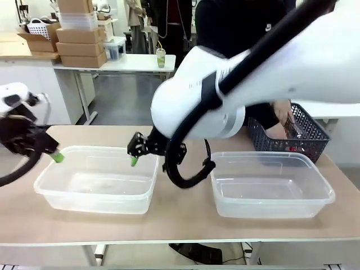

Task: Sort the waste into each basket.
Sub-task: Pick up the Organizing box on the left side of the table and lift it.

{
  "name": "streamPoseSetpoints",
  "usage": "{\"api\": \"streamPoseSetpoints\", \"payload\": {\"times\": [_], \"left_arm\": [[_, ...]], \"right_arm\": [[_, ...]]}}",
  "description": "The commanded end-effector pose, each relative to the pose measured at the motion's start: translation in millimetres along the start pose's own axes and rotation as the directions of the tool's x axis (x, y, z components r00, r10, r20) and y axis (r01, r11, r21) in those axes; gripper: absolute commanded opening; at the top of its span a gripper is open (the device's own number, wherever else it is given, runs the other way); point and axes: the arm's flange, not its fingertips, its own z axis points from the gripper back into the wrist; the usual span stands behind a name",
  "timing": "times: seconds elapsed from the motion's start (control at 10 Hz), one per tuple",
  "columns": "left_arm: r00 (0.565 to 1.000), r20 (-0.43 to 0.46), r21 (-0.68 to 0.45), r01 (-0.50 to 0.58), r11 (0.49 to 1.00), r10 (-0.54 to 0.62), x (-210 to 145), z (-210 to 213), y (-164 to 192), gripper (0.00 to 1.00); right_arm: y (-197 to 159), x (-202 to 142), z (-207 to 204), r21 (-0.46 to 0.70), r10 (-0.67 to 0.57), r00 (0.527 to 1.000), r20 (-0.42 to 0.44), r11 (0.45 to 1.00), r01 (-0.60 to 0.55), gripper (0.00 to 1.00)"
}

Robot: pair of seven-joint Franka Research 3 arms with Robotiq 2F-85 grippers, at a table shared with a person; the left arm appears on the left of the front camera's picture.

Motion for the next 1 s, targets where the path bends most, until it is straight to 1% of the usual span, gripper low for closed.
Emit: {"api": "streamPoseSetpoints", "payload": {"times": [0.0, 0.1, 0.2, 0.3, 0.4, 0.6, 0.7, 0.8, 0.9], "left_arm": [[0.998, 0.005, 0.105, -0.061, 0.993, 0.06, -4.8, -26.3, -1.4, 1.0], [0.998, 0.014, 0.161, -0.071, 0.984, 0.069, -3.6, -33.9, 1.6, 1.0], [0.998, -0.017, 0.18, -0.062, 0.982, 0.066, -4.4, -37.8, 3.8, 1.0], [0.997, -0.046, 0.174, -0.047, 0.984, 0.056, -4.8, -42.6, 4.9, 1.0], [0.996, -0.09, 0.147, -0.007, 0.989, 0.021, -5.4, -51.0, 6.2, 1.0], [0.993, -0.115, 0.151, 0.032, 0.988, -0.014, -5.2, -58.9, 6.0, 1.0], [0.993, -0.114, 0.145, 0.038, 0.989, -0.022, -4.9, -59.7, 4.7, 1.0], [0.995, -0.099, 0.158, 0.026, 0.987, -0.01, -4.2, -59.9, 3.2, 1.0], [0.995, -0.099, 0.189, 0.019, 0.982, 0.0, -4.2, -59.7, 3.7, 0.4]], "right_arm": [[26.2, 23.9, -16.9, -0.179, -0.081, 0.997, 0.011, 0.98, 0.082, 1.0], [27.2, 27.0, -26.3, -0.245, -0.101, 0.995, 0.008, 0.964, 0.1, 1.0], [28.2, 28.2, -30.6, -0.251, -0.099, 0.995, 0.009, 0.963, 0.098, 1.0], [29.6, 30.9, -37.4, -0.252, -0.103, 0.995, 0.002, 0.962, 0.1, 1.0], [30.4, 34.1, -47.2, -0.27, -0.12, 0.993, -0.003, 0.956, 0.115, 1.0], [33.2, 33.3, -54.1, -0.303, -0.13, 0.991, -0.005, 0.945, 0.123, 1.0], [33.0, 31.3, -55.7, -0.324, -0.14, 0.99, -0.018, 0.938, 0.127, 1.0], [32.3, 29.4, -57.3, -0.345, -0.145, 0.989, -0.028, 0.93, 0.127, 0.55], [31.1, 28.8, -56.8, -0.353, -0.166, 0.985, -0.048, 0.925, 0.139, 0.43]]}}
